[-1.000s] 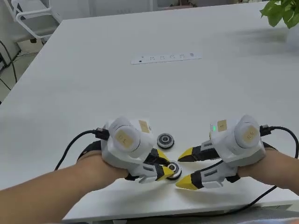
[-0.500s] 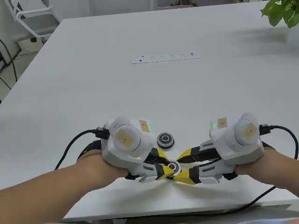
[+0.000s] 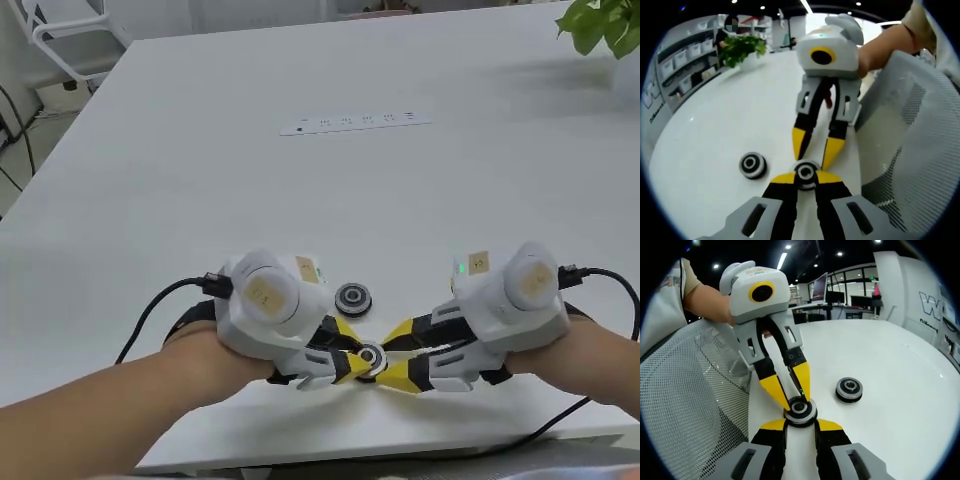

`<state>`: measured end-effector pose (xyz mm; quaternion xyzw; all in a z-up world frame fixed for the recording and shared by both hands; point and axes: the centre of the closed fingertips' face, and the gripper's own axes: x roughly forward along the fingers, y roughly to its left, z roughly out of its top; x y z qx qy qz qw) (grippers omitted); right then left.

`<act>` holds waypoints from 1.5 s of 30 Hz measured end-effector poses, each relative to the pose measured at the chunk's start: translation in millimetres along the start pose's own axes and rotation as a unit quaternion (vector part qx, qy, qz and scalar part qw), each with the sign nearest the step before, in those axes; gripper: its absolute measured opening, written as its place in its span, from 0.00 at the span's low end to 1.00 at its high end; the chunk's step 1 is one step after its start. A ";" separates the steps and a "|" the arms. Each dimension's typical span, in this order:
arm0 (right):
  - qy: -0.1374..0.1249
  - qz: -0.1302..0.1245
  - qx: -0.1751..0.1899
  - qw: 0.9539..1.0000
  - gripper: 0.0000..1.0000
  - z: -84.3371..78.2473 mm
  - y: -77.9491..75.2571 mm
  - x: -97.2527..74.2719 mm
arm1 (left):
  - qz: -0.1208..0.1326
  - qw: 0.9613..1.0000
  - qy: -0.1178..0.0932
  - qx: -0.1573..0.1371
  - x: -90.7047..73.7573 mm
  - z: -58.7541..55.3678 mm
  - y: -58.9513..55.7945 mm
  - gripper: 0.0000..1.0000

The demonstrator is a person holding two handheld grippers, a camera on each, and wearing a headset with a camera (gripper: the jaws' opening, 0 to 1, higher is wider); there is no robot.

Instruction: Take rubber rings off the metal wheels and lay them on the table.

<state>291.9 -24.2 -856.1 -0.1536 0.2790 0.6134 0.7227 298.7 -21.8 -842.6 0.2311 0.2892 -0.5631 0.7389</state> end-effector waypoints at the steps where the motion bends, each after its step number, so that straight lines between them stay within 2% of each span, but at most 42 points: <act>1: 0.001 -0.001 -0.001 1.000 0.18 -0.4 -0.2 -0.2 | 0.000 1.000 0.000 0.000 0.0 0.0 0.0 0.13; 11: 0.004 -0.002 0.004 1.000 0.15 -2.6 -1.1 -1.6 | 0.002 1.000 -0.001 0.000 -0.2 -0.2 0.6 0.13; 15: 0.009 -0.005 0.010 1.000 0.09 -5.3 -2.5 -3.3 | 0.002 1.000 -0.001 -0.001 -0.4 -0.4 0.6 0.13; 21: 0.011 -0.006 0.014 1.000 0.07 -5.7 -2.5 -2.5 | 0.003 1.000 -0.001 0.001 -0.3 -0.4 0.5 0.13; 23: 0.010 -0.016 0.018 1.000 0.00 -5.9 -6.5 -3.5 | 0.003 1.000 -0.001 0.001 -0.2 -0.5 0.3 0.13; 24: 0.013 -0.010 0.023 1.000 0.00 -6.9 -5.3 -2.9 | 0.003 1.000 -0.001 0.001 -0.1 -0.4 0.2 0.13; 29: 0.013 -0.012 0.039 0.999 0.00 -6.6 -6.0 -3.2 | 0.004 1.000 -0.001 0.002 0.4 -0.4 -0.2 0.13; 34: 0.005 -0.013 0.082 0.997 0.00 -6.4 -8.3 -5.1 | 0.005 1.000 0.001 0.004 0.8 -0.7 0.0 0.13; 38: -0.018 -0.013 0.135 0.991 0.00 -2.5 -11.0 -8.7 | 0.006 1.000 0.002 0.005 0.7 -0.8 -0.1 0.12; 42: -0.023 -0.011 0.154 0.988 0.00 -2.8 -10.9 -9.5 | 0.007 1.000 0.003 0.006 0.7 -0.9 -0.4 0.12; 45: -0.038 -0.008 0.178 0.983 0.00 0.2 -11.1 -10.5 | 0.008 1.000 0.004 0.006 0.8 -0.8 -0.7 0.12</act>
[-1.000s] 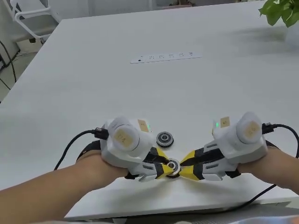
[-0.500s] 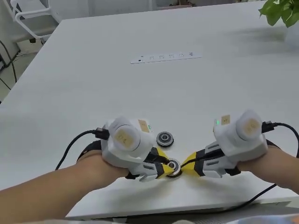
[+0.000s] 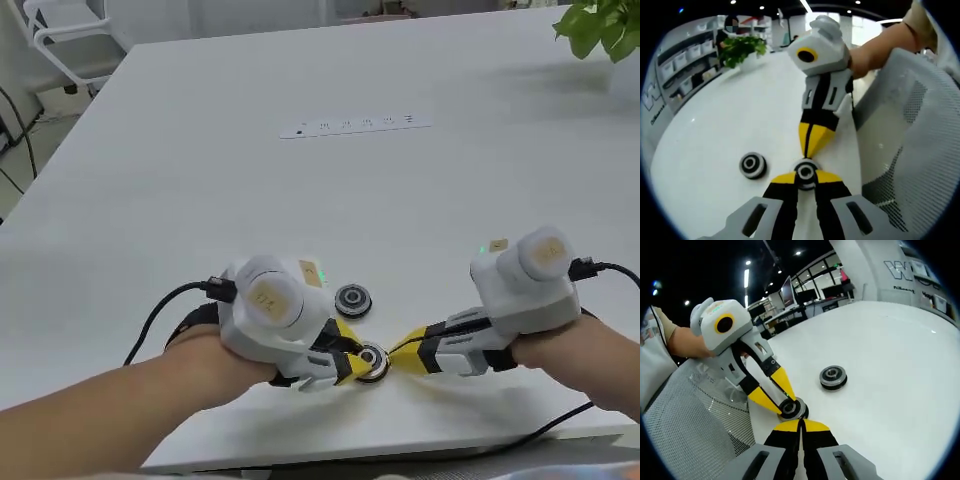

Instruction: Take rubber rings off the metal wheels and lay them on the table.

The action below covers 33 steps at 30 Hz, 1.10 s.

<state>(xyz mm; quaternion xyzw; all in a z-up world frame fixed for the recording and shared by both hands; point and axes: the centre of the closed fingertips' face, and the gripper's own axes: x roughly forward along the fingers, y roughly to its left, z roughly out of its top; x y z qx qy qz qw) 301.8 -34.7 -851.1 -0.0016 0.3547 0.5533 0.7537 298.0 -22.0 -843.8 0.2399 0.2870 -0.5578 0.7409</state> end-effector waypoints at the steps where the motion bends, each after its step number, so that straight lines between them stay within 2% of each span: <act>1: -0.011 0.004 0.016 1.000 0.00 3.4 0.8 -0.2 | 0.000 1.000 0.000 0.000 -0.1 -0.1 0.0 0.12; 2: -0.020 0.008 0.028 0.999 0.00 6.1 2.2 -0.5 | 0.000 1.000 0.000 0.000 0.0 -0.1 0.0 0.12; 3: -0.013 0.007 0.031 0.999 0.00 3.7 0.9 -0.6 | 0.000 1.000 0.000 0.000 -0.1 -0.1 0.1 0.12; 4: -0.015 0.007 0.027 0.999 0.00 3.8 2.3 -0.2 | 0.001 1.000 0.000 -0.001 -0.1 0.0 0.1 0.12; 12: -0.031 0.019 0.070 0.997 0.00 7.0 11.5 -0.6 | 0.004 1.000 0.002 -0.003 -0.3 -0.1 0.3 0.12; 33: -0.040 0.037 0.094 0.994 0.00 11.6 20.0 0.5 | 0.008 1.000 0.008 -0.006 -0.3 -0.4 0.7 0.11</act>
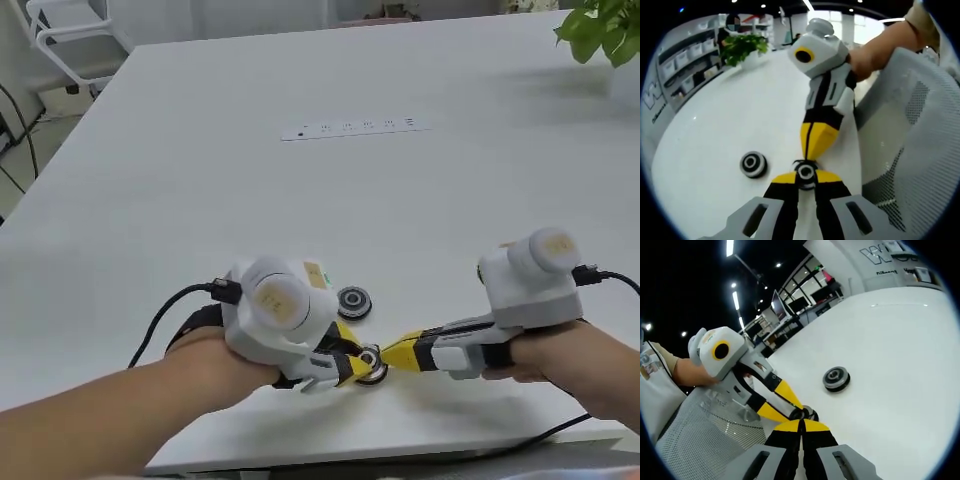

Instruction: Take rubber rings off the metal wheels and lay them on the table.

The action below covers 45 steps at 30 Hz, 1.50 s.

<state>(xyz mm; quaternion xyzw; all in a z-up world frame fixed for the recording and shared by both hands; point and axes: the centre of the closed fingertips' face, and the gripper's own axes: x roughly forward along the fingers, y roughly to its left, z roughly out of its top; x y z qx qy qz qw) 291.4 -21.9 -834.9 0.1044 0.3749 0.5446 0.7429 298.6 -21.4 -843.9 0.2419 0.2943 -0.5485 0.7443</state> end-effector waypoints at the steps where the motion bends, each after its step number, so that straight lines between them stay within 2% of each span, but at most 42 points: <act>1: 0.000 0.001 0.000 1.000 0.00 0.1 0.1 0.2 | 0.000 1.000 0.000 0.000 0.0 0.0 0.0 0.11; 21: -0.001 0.022 0.000 1.000 0.00 2.7 7.2 4.1 | 0.001 1.000 0.000 -0.004 0.2 0.2 0.9 0.11; 23: -0.007 0.031 0.003 0.999 0.00 4.4 10.3 3.9 | 0.001 1.000 0.000 -0.005 0.3 0.1 0.8 0.11; 24: -0.023 0.061 0.004 0.998 0.00 10.8 20.7 4.6 | 0.001 1.000 -0.001 -0.005 0.4 0.2 0.9 0.11; 25: -0.019 0.073 0.016 0.997 0.00 9.9 27.1 3.9 | 0.002 1.000 -0.001 -0.005 0.7 0.5 1.1 0.11; 27: -0.009 0.052 -0.018 0.998 0.00 9.8 22.0 6.1 | 0.002 1.000 -0.003 -0.007 0.9 0.9 1.1 0.11; 30: -0.012 0.052 -0.007 0.999 0.00 8.5 18.2 5.1 | 0.001 1.000 -0.006 -0.009 1.0 1.0 1.3 0.11; 35: -0.019 0.029 -0.009 0.999 0.00 8.1 7.8 2.5 | 0.004 1.000 -0.005 -0.007 0.9 1.2 0.8 0.11; 45: -0.012 0.016 -0.013 1.000 0.00 3.7 3.0 3.1 | 0.005 1.000 -0.009 -0.007 0.6 1.4 0.7 0.12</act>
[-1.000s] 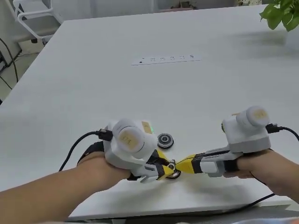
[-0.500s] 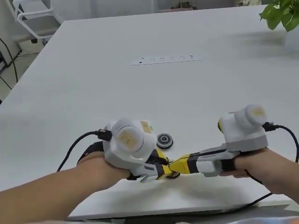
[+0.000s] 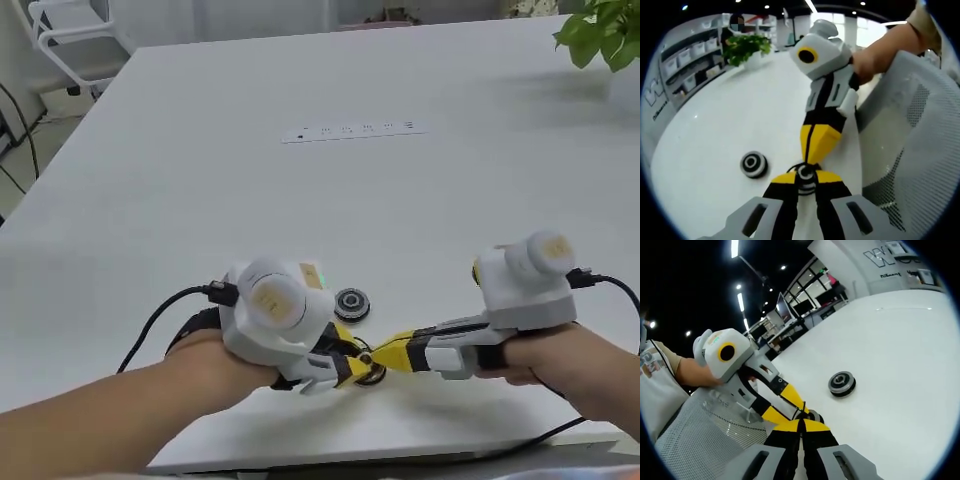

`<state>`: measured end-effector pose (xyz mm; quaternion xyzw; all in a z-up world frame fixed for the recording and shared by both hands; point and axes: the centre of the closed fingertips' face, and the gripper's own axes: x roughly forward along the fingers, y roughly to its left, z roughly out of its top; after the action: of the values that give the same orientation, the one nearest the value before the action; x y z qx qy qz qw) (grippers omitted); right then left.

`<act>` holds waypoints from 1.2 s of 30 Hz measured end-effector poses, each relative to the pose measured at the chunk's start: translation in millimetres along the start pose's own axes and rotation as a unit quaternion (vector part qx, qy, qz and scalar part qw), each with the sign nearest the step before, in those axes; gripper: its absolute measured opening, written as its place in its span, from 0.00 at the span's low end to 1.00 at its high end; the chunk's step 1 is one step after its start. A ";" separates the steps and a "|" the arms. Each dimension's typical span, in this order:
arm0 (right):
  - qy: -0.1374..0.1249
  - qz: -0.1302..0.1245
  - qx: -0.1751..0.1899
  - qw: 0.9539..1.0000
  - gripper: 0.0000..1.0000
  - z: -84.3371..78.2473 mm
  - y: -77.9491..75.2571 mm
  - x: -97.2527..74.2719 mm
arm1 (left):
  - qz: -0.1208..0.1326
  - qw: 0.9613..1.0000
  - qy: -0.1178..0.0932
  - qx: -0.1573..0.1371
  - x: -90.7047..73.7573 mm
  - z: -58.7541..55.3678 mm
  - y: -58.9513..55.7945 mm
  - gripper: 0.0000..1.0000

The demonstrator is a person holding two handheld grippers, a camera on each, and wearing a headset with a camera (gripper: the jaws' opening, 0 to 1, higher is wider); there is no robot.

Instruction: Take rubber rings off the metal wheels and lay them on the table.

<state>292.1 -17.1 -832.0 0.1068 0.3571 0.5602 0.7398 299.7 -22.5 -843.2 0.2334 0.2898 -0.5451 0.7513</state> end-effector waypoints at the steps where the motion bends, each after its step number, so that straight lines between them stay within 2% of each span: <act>1: 0.000 0.000 0.001 1.000 0.00 -0.4 -0.2 0.2 | 0.000 1.000 0.000 0.000 0.0 0.1 -0.2 0.13; 6: 0.001 -0.001 0.002 1.000 0.00 -0.4 -0.1 0.0 | -0.003 1.000 -0.003 -0.002 0.2 0.5 -0.5 0.14; 10: -0.003 -0.001 0.007 1.000 0.00 0.0 -0.3 -0.6 | -0.009 1.000 -0.006 -0.020 0.2 1.3 -0.9 0.15; 16: -0.004 0.000 0.009 1.000 0.00 -0.1 0.0 -1.2 | -0.009 1.000 -0.003 -0.013 -1.5 1.1 -1.7 0.16; 20: -0.010 0.000 0.013 1.000 0.00 1.9 -0.1 -2.8 | -0.010 1.000 -0.012 -0.023 -6.2 5.0 -2.0 0.19; 36: -0.023 0.004 0.017 1.000 0.00 8.5 -2.9 -7.8 | -0.003 1.000 -0.029 -0.010 -27.1 13.8 -5.9 0.30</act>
<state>298.8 -23.2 -824.3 0.1338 0.3495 0.5544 0.7434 290.1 -15.0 -814.8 0.2091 0.2734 -0.5512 0.7600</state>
